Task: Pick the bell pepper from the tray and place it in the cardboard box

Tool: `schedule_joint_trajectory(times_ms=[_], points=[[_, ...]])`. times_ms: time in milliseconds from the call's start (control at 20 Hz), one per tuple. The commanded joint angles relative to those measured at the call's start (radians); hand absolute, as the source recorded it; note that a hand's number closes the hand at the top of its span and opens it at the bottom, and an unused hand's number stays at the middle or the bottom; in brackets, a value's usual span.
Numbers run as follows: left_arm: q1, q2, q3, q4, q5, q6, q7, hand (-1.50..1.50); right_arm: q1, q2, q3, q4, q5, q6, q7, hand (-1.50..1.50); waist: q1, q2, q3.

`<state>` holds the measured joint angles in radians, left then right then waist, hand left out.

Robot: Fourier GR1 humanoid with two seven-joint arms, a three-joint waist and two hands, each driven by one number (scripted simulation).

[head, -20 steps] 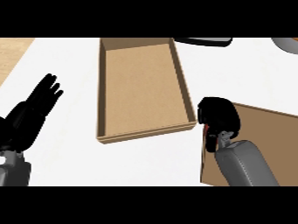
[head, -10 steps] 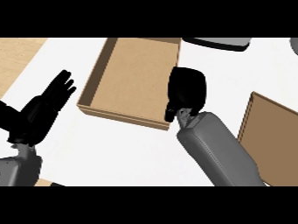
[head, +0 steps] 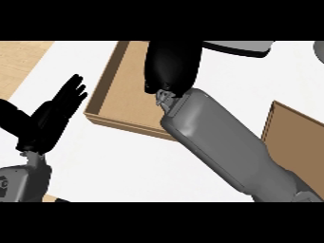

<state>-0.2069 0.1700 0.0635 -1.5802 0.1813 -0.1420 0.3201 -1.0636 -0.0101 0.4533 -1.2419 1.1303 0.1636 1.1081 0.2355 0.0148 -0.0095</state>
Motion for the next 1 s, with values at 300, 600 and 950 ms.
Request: schedule_joint_trajectory(times_ms=[300,600,950], points=[[-0.023,0.007,0.019,0.014,0.008,0.009,0.016,0.0,-0.282,0.009,-0.03,0.207,0.024,-0.036,0.315,1.5,-0.035,-0.001,0.0],[-0.014,0.004,0.023,0.012,-0.005,0.025,0.007,0.0,-0.363,0.009,-0.04,0.355,-0.04,-0.053,0.322,1.5,-0.057,0.004,0.002],[0.038,0.008,0.044,0.033,-0.015,0.022,-0.054,0.0,-0.413,0.009,0.0,0.445,-0.121,-0.137,0.304,1.5,-0.09,0.002,0.003]])
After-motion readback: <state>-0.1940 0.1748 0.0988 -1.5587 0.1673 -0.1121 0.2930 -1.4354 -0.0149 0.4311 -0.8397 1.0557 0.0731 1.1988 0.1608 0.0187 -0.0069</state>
